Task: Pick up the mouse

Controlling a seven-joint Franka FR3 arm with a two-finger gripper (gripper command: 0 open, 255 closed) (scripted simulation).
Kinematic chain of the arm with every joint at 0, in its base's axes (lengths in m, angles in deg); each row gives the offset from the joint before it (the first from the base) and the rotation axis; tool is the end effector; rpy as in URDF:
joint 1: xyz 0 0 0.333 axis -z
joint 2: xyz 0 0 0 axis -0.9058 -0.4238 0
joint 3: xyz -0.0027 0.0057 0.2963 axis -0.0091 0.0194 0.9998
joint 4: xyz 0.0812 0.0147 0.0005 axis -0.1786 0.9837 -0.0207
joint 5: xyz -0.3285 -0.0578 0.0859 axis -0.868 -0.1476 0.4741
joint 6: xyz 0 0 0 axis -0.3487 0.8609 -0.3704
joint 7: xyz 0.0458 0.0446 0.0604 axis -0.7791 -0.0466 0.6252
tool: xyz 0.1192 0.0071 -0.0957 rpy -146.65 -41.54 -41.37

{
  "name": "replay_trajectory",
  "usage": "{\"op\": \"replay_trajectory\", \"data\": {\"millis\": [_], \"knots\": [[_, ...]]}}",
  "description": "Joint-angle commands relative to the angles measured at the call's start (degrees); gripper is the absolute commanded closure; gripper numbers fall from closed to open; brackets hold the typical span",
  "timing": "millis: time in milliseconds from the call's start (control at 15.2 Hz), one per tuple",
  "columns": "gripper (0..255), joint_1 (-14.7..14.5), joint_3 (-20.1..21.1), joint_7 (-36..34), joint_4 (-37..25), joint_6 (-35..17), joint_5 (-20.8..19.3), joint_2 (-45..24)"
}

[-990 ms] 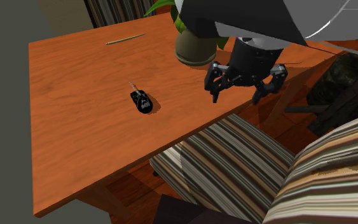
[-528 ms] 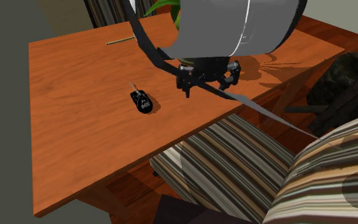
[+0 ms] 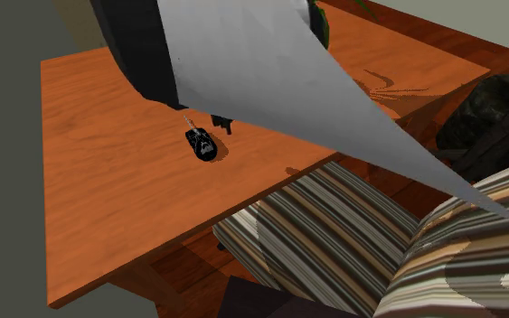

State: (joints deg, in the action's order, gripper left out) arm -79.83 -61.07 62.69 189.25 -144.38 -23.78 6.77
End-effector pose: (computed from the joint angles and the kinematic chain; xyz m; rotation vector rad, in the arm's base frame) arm 0.4293 0.2399 0.4114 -2.9891 -0.8520 -0.3489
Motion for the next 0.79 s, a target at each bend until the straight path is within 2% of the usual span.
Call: {"op": "replay_trajectory", "data": {"millis": [0, 726], "knots": [[0, -0.8, 1.3, -0.2, -2.2, -2.0, -1.4, -3.2], [0, -6.7, 5.6, -3.1, -13.2, -9.9, -12.4, -19.0]]}}
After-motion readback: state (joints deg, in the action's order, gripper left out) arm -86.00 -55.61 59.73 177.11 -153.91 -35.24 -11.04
